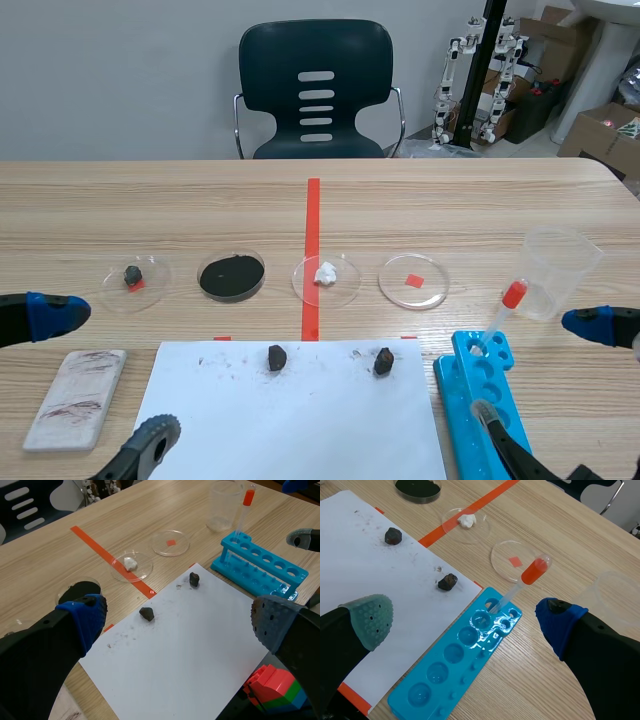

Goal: Pick up the dropper by the top with the right hand

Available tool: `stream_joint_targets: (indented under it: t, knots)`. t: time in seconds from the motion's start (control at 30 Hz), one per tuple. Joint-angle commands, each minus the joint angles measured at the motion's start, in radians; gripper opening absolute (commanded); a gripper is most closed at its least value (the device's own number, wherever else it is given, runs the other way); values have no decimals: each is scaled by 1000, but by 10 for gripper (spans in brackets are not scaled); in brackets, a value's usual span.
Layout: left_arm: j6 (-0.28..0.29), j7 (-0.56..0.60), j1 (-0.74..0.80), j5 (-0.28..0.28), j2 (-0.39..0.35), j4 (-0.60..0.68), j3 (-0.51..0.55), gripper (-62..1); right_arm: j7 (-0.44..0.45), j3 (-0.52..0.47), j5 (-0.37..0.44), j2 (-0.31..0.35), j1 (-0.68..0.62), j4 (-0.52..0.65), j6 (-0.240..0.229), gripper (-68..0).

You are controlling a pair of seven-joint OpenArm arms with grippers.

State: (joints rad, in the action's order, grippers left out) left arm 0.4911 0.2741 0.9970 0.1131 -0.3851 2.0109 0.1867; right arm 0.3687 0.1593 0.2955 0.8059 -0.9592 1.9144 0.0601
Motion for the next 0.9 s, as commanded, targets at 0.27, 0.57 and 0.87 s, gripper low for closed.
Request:
stream_joint_targets:
  t: [0.27,0.57,0.87]
  knots:
    - [-2,17,-3,9,2,4,6,-4,-6,-3,4,0,12,19,3,-82]
    - [-2,17,-3,9,2,4,6,-4,-14,-3,4,0,12,19,3,-82]
    - [-2,16,-3,9,2,4,6,-4,-15,-27,22,-27,15,15,-5,-78]
